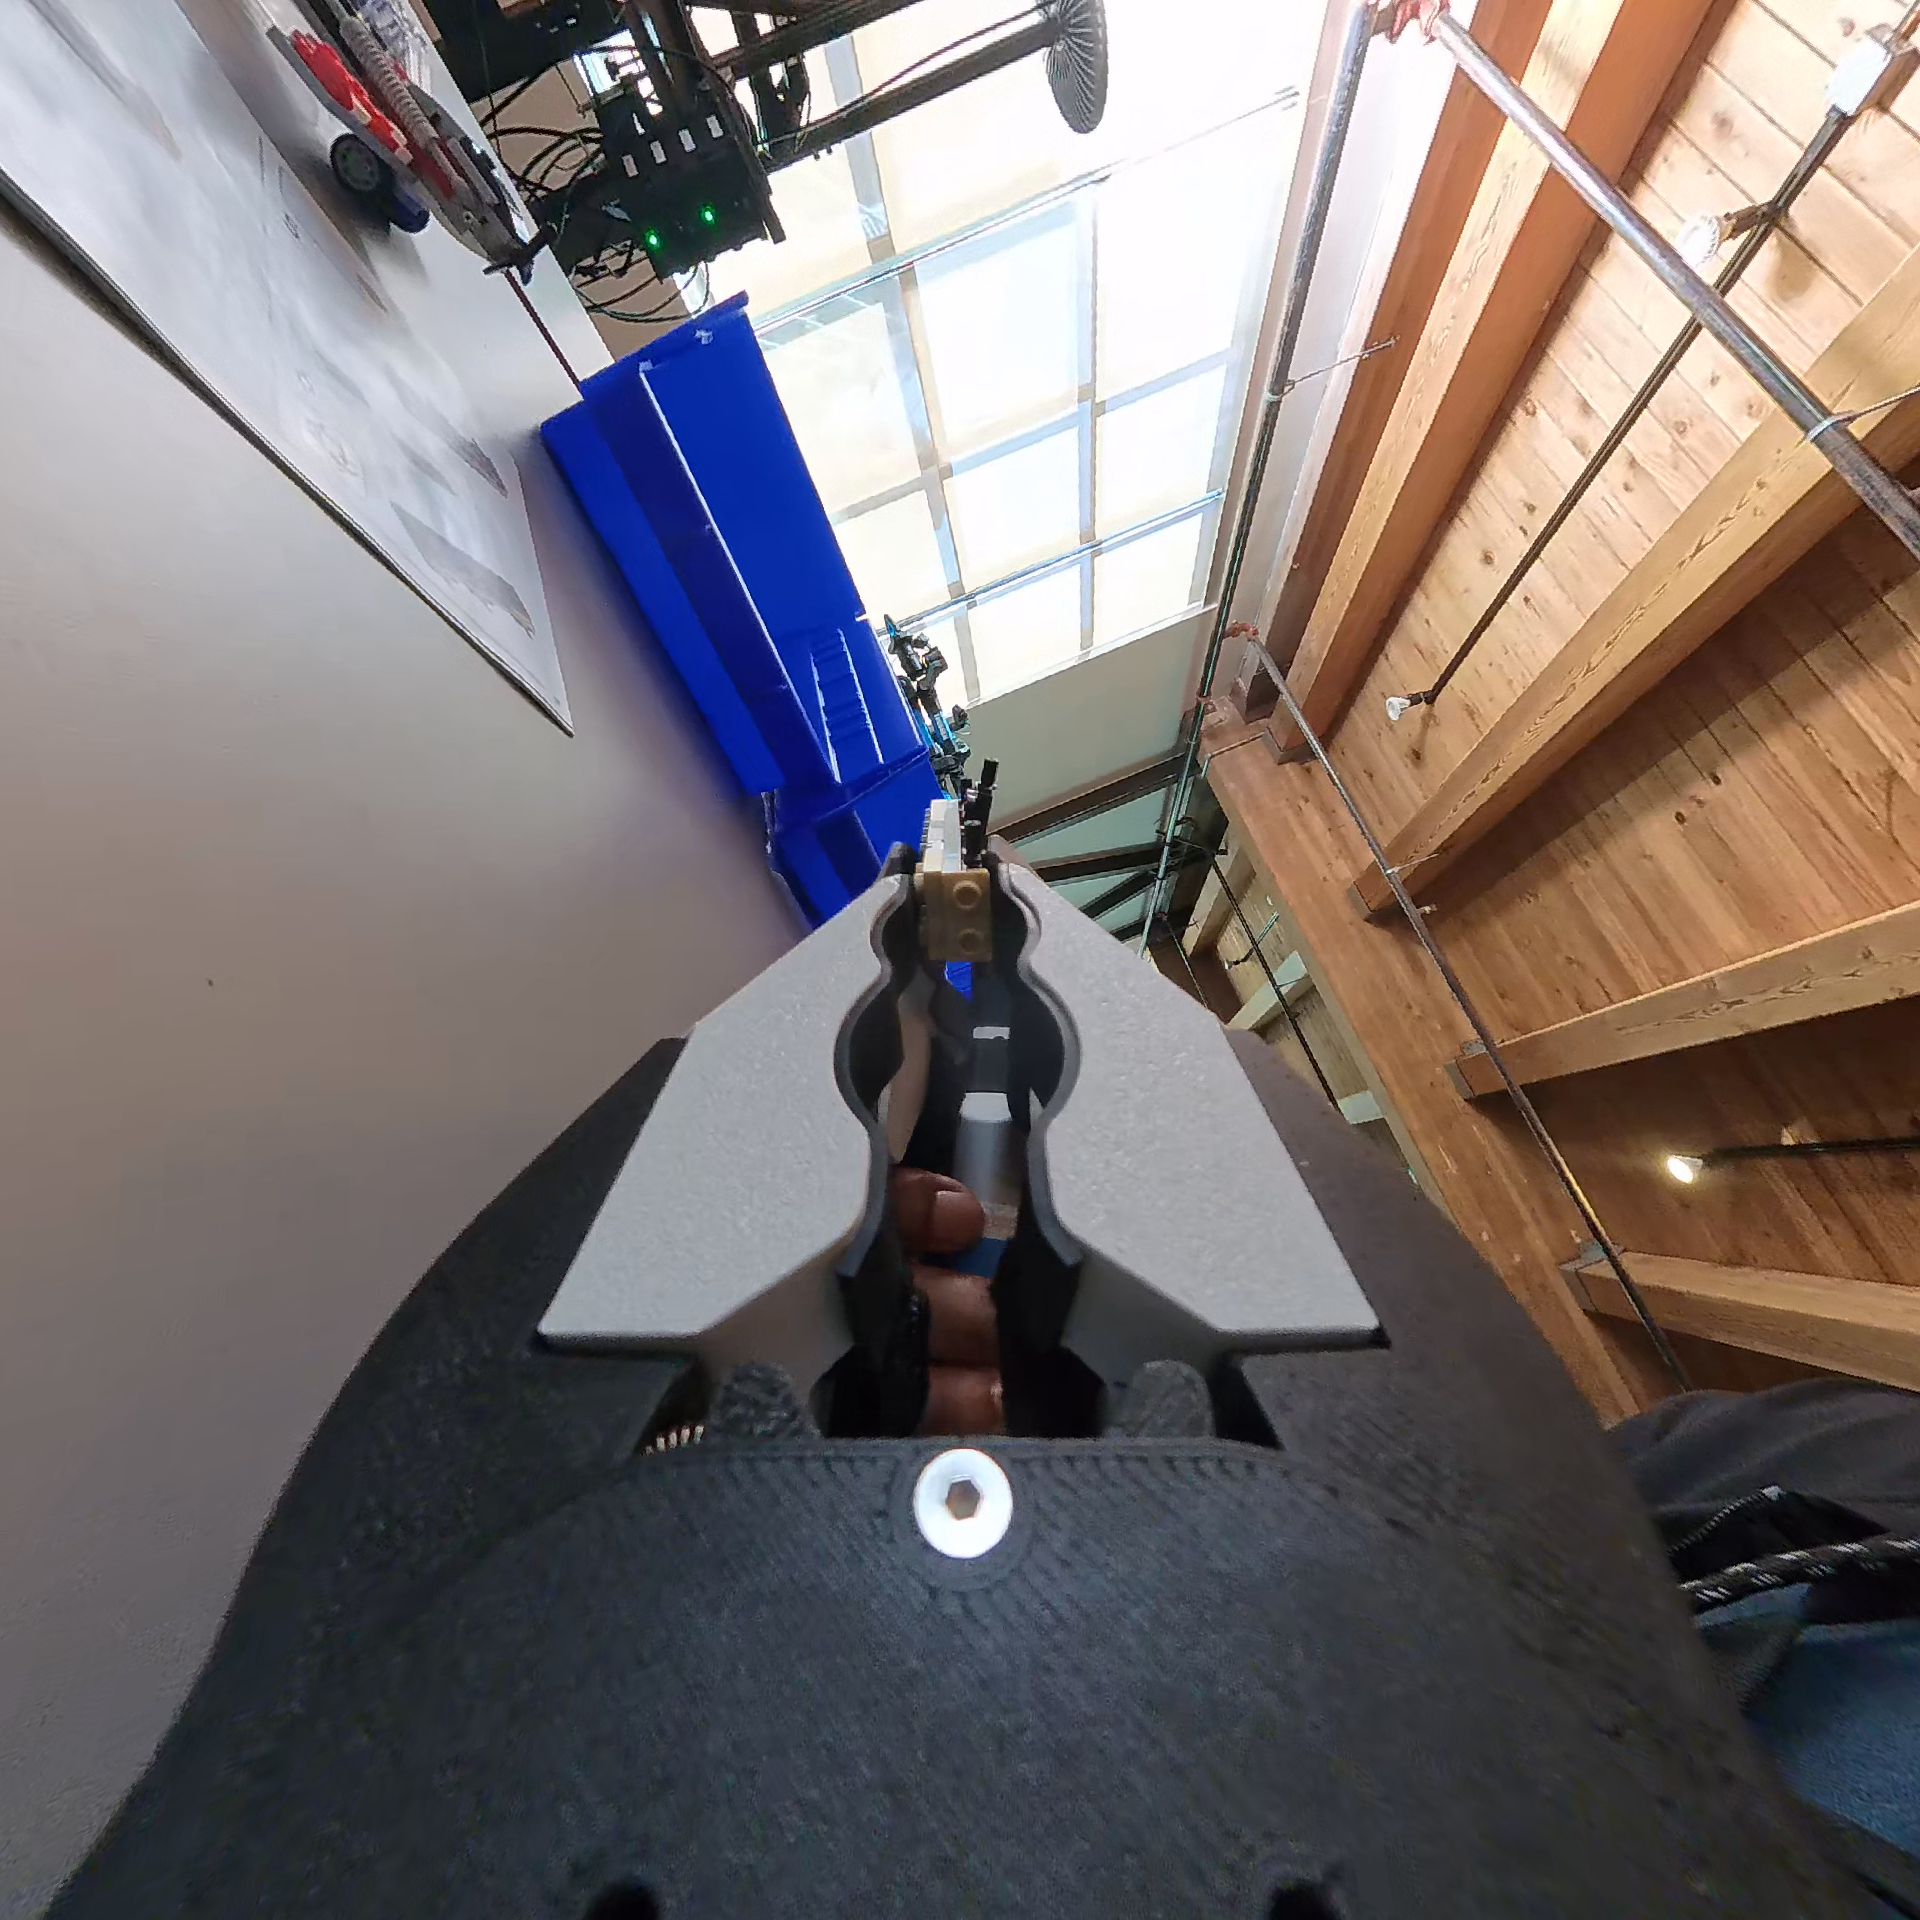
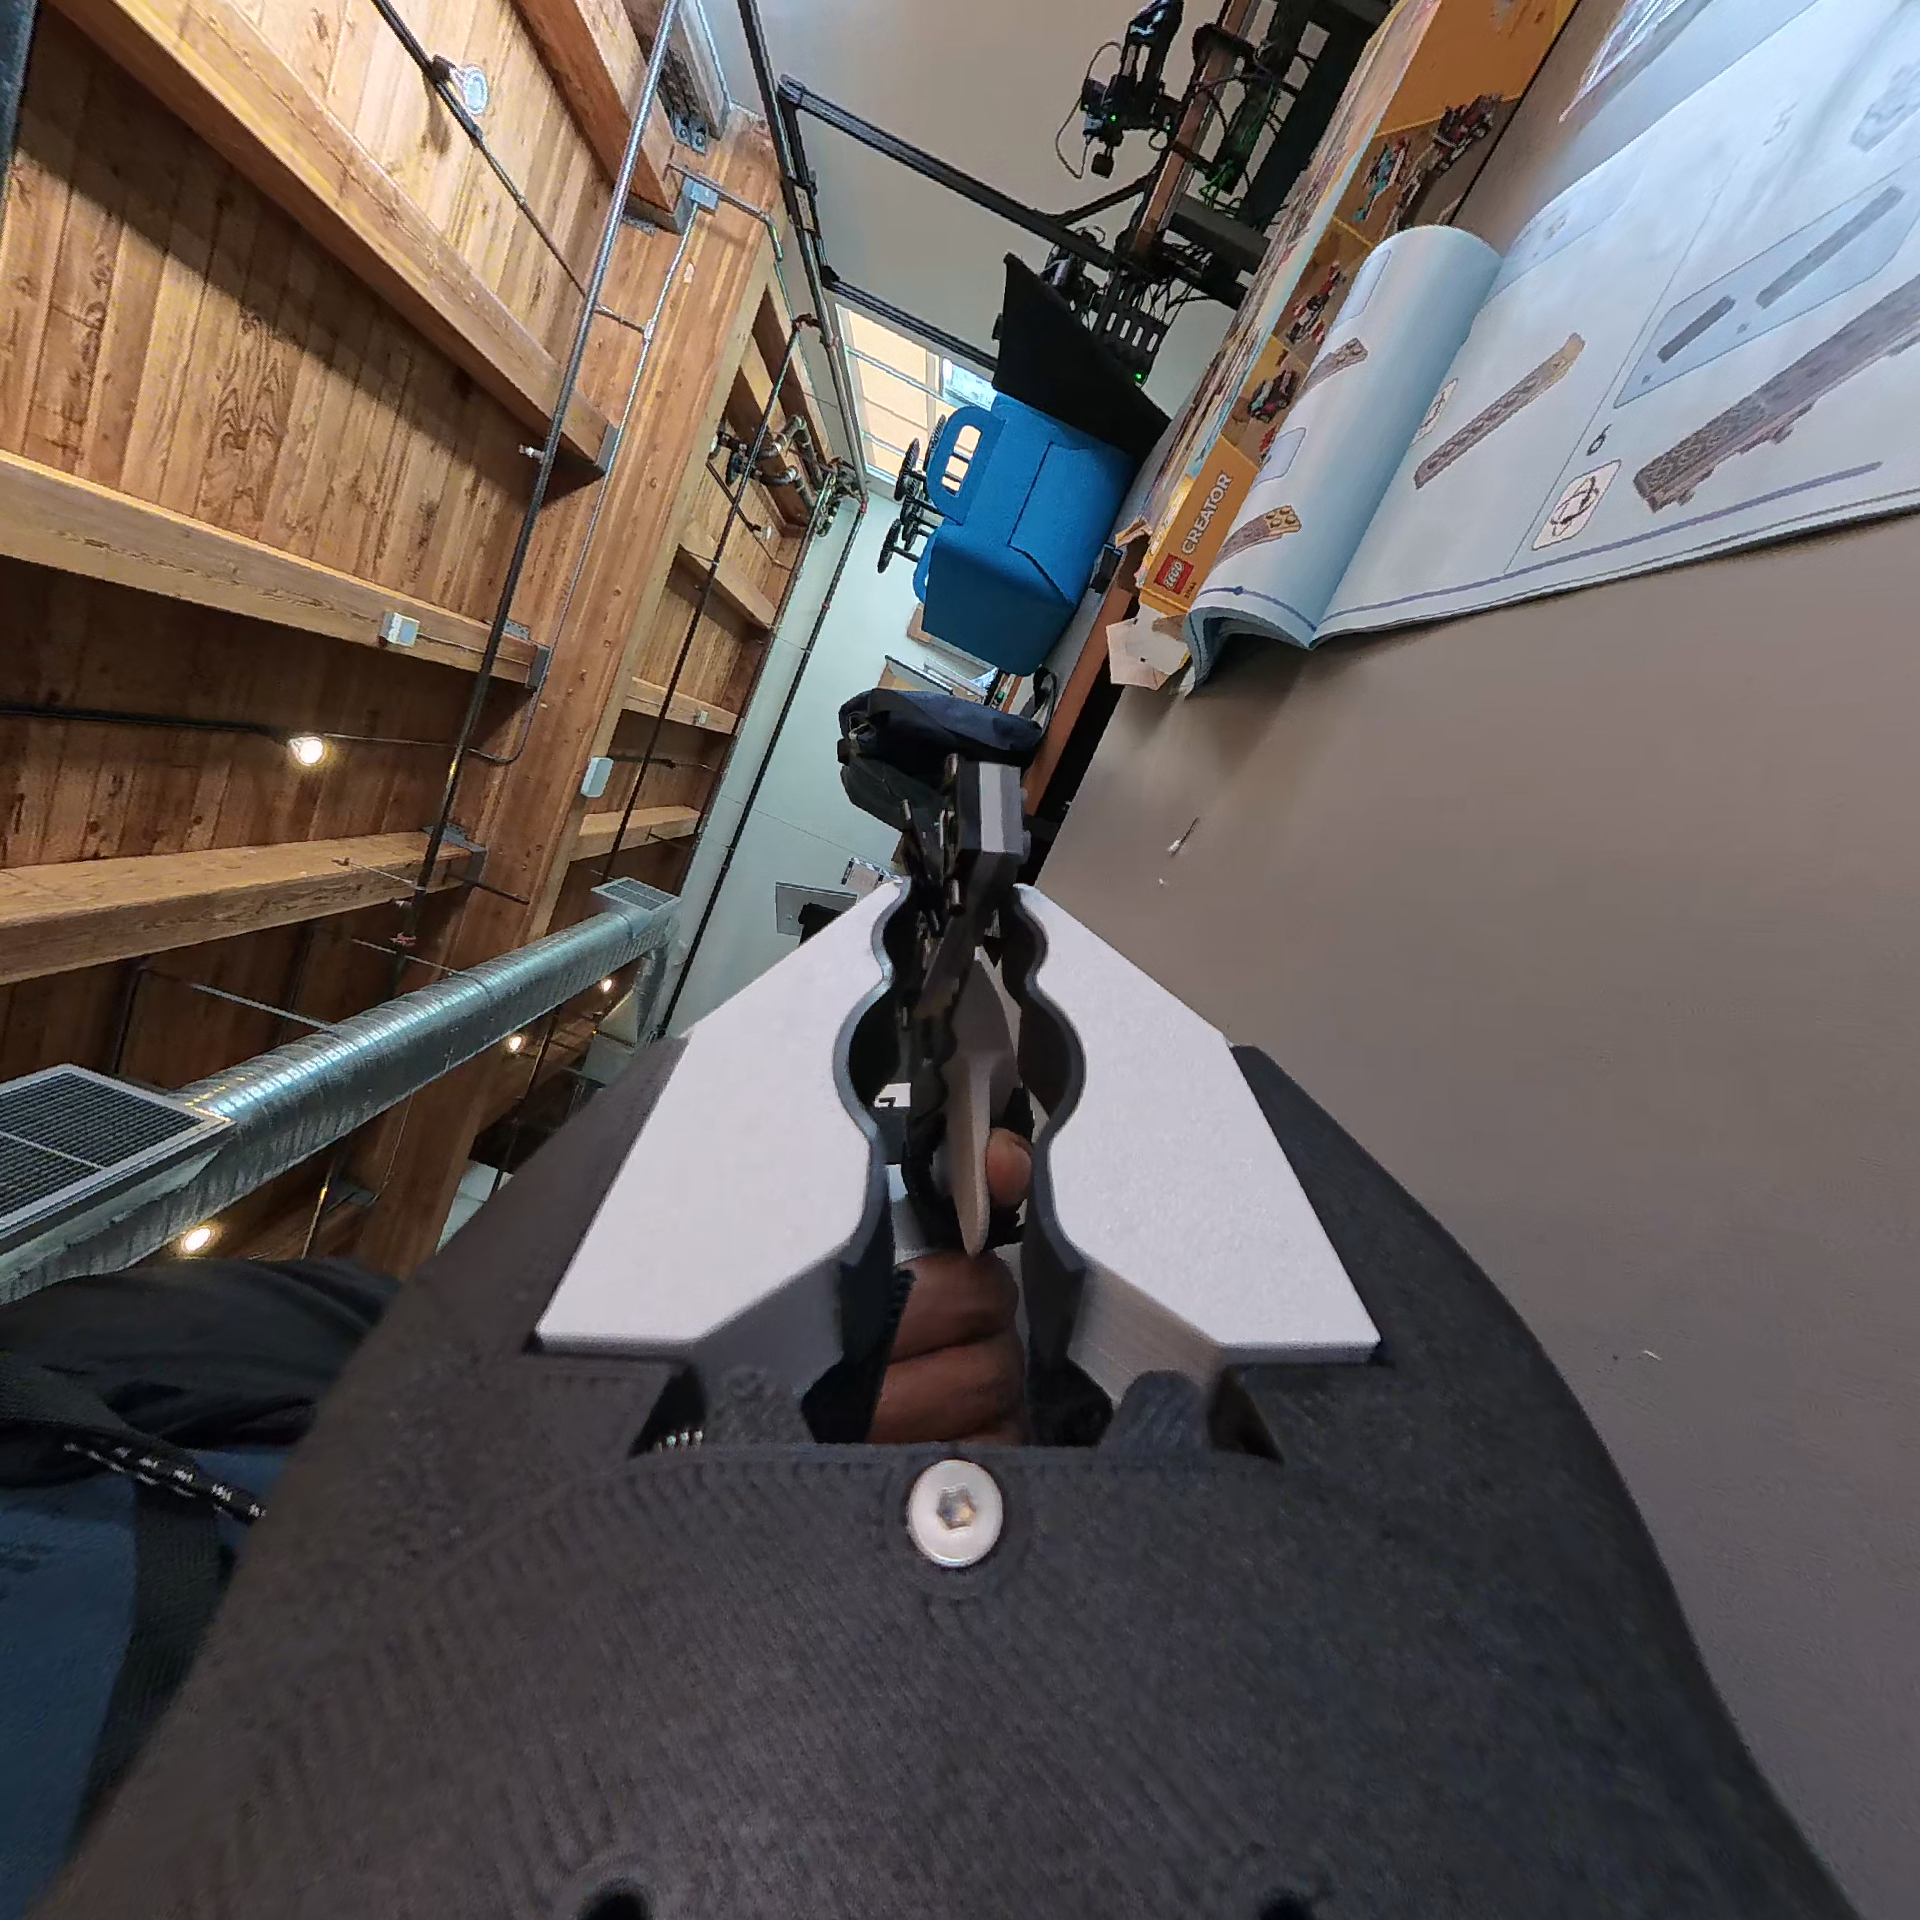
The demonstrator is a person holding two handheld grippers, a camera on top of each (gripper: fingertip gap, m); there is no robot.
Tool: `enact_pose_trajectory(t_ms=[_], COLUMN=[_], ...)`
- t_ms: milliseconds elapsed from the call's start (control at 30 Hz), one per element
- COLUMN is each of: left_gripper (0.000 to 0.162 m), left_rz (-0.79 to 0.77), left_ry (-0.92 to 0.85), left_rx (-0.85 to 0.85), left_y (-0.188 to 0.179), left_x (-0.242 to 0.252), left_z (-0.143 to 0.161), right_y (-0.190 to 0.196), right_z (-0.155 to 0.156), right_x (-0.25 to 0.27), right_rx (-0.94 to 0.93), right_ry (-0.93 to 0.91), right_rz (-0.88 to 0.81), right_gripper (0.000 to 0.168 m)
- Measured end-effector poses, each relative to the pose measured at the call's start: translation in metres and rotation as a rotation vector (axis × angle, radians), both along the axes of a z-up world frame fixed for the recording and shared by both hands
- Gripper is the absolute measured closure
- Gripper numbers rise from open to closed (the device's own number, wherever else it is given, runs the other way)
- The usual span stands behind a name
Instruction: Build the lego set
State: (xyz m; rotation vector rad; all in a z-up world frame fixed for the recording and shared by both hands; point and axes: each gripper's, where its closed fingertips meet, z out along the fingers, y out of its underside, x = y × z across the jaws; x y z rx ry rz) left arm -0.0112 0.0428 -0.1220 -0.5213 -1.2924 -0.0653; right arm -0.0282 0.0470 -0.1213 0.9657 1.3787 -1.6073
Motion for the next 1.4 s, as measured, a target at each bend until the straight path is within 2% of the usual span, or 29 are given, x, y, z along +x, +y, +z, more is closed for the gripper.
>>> enact_pose_trajectory(t_ms=[400, 667, 800, 900, 1100, 1267, 1400], left_gripper=[0.149, 0.137, 0.136, 0.136, 0.145, 0.157, 0.158], left_rz=[-0.038, -0.047, -0.041, -0.119, -0.242, -0.236, -0.217], left_ry=[-0.024, -0.045, 0.010, 0.061, 0.036, 0.010, -0.012], left_rx=[0.025, -0.147, -0.225, -0.242, -0.216, -0.139, -0.087], left_y=[0.001, -0.011, -0.022, -0.015, 0.001, 0.001, -0.001], left_x=[-0.003, -0.008, -0.010, -0.007, -0.002, -0.002, -0.003], left_z=[-0.005, -0.007, 0.005, 0.014, 0.007, 0.003, 0.000], right_y=[0.002, 0.005, 0.002, -0.001, -0.007, -0.007, -0.007], right_z=[0.000, -0.002, -0.004, -0.008, -0.008, -0.005, -0.006], right_x=[-0.001, -0.006, 0.001, 0.008, 0.021, 0.023, 0.023], right_rx=[0.017, 0.030, 0.043, 0.062, 0.073, 0.044, 0.029], right_ry=[0.047, 0.042, 0.040, 0.045, 0.077, 0.072, 0.038], right_rz=[0.002, -0.003, 0.037, 0.079, 0.144, 0.169, 0.175], right_gripper=[0.156, 0.157, 0.156, 0.156, 0.156, 0.156, 0.155])
